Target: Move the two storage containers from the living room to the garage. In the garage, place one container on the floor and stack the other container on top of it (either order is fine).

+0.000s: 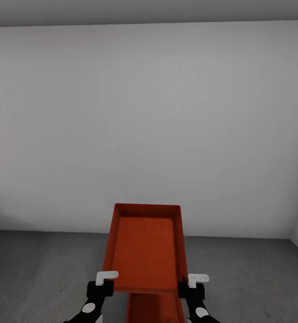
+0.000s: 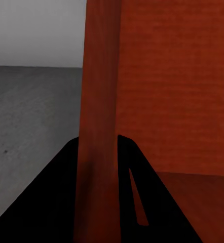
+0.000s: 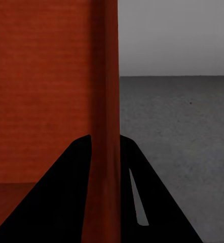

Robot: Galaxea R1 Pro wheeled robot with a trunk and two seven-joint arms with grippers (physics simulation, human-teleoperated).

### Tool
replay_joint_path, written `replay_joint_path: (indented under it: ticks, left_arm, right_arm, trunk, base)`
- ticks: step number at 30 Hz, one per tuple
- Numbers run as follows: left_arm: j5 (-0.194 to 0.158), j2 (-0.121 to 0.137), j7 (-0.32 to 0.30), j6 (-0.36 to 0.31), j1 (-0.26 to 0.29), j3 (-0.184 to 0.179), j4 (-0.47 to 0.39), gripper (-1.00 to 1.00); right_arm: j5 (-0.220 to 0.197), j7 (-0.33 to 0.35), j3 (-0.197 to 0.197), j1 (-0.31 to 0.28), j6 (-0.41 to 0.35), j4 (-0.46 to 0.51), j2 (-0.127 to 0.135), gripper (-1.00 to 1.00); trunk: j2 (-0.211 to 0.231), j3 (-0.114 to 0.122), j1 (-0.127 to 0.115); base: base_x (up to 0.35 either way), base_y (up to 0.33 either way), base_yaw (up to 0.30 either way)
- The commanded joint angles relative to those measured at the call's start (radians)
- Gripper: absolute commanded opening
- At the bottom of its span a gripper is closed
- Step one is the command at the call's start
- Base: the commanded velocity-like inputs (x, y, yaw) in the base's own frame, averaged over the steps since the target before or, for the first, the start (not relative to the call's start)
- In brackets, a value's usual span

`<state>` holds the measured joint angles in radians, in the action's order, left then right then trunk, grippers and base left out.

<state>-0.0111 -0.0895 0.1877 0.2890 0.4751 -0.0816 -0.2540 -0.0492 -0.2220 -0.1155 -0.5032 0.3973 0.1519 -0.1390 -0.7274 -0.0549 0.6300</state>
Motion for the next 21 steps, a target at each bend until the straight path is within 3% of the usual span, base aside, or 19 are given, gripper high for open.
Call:
replay_joint_path:
  ticks: [1, 21]
  left_arm:
    - [-0.003, 0.001, 0.01, 0.001, 0.0, 0.0, 0.002, -1.0]
    - [-0.003, 0.002, 0.01, 0.001, 0.0, 0.0, 0.002, -1.0]
  right_arm:
    - [0.019, 0.014, 0.02, -0.001, 0.006, 0.066, 0.0, -1.0]
    - [0.018, 0.013, 0.02, -0.001, 0.006, 0.066, 0.001, -1.0]
  trunk:
    - [-0.002, -0.004, 0.0]
    - [-0.002, -0.036, 0.0]
  base:
    - [0.0, 0.0, 0.0]
    - [0.0, 0.0, 0.0]
